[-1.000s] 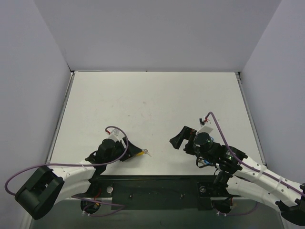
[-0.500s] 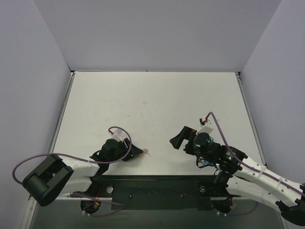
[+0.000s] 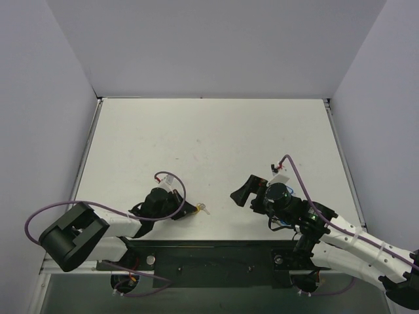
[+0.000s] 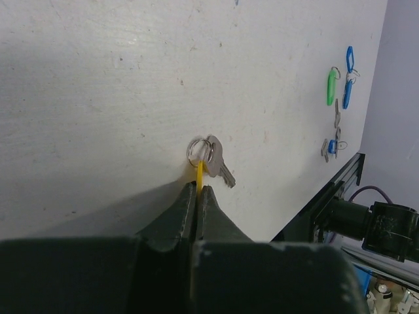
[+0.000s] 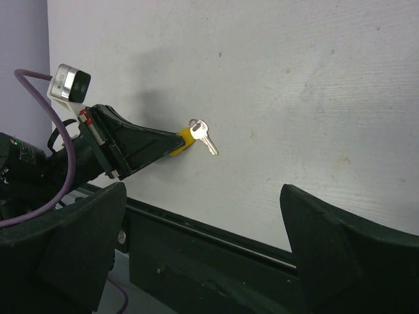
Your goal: Remove the keys from the keyring
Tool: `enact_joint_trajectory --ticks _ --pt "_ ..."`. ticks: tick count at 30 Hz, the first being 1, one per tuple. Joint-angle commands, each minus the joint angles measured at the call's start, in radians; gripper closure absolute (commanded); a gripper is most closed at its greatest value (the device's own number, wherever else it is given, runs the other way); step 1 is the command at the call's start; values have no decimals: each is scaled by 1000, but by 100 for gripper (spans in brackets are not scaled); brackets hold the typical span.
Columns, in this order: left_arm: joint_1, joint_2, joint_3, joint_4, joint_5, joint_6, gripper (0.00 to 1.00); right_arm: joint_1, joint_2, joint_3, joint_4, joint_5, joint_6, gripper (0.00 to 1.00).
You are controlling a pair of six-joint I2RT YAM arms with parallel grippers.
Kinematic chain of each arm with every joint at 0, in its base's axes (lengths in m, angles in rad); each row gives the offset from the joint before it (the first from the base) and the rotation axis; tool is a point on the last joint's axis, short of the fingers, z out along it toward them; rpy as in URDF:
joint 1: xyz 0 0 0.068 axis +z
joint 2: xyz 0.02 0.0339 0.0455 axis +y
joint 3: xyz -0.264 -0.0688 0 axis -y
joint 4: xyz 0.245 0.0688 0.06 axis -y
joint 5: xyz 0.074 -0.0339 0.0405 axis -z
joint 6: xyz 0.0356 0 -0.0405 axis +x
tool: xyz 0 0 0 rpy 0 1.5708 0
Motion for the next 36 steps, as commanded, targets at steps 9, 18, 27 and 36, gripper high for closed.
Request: enact_joint_trajectory --ticks 9,18,27,36 --pt "-37 -518 114 -392 3 96 100 9 -9 -31 316 -131 42 7" --pt "-39 -772 243 -581 122 149 100 20 -34 -29 557 -173 127 9" --pt "-39 -822 407 -550 325 185 100 31 -17 18 688 -277 176 9" --pt "-39 -813 491 -421 365 70 100 92 40 72 827 -317 185 10"
